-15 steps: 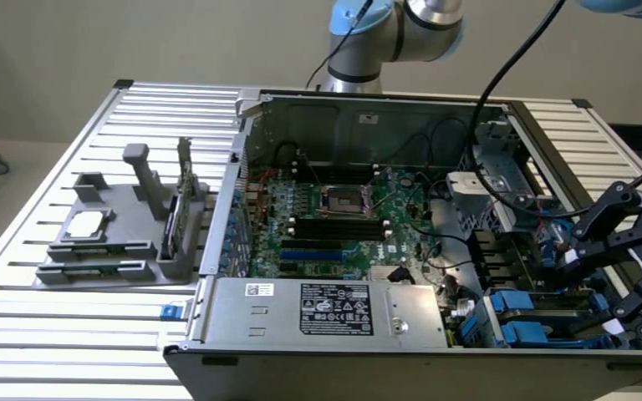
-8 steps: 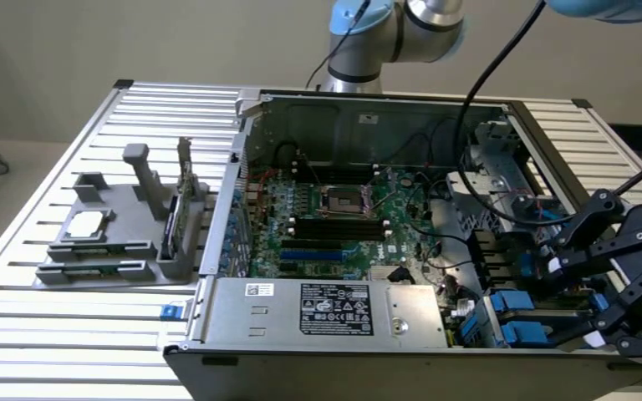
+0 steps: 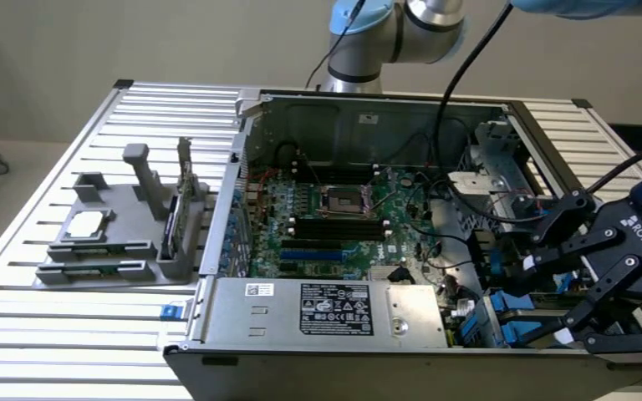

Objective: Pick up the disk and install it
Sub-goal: 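Insert the second disk wire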

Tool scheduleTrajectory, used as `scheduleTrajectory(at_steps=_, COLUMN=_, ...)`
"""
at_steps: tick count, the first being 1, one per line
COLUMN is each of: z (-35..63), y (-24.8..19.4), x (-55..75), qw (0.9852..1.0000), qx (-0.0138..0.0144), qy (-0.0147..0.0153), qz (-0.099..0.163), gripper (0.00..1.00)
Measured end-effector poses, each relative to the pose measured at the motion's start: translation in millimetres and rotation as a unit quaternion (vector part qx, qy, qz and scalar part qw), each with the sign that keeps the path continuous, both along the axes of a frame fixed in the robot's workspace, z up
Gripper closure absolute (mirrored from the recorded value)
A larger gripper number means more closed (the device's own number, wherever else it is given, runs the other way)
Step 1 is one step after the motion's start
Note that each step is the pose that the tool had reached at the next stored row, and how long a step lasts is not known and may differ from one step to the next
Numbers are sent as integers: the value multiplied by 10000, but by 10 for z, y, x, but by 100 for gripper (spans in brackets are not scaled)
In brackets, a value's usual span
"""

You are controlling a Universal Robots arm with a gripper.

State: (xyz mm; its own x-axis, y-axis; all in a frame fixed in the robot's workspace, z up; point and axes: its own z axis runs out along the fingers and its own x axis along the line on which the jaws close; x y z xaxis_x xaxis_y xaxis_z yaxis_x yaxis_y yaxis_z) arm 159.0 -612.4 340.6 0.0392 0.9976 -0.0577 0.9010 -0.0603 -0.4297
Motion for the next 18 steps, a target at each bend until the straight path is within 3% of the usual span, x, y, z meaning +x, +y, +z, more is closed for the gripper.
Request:
scheduleTrajectory(at_steps=7, z=3, y=157, x=-57, qw=10000, qx=0, qy=0, qz=-1, gripper=46)
scheduleTrajectory(at_steps=18, z=4, y=160, x=-58, qw=10000, qx=0, qy=0, qz=-1, gripper=46)
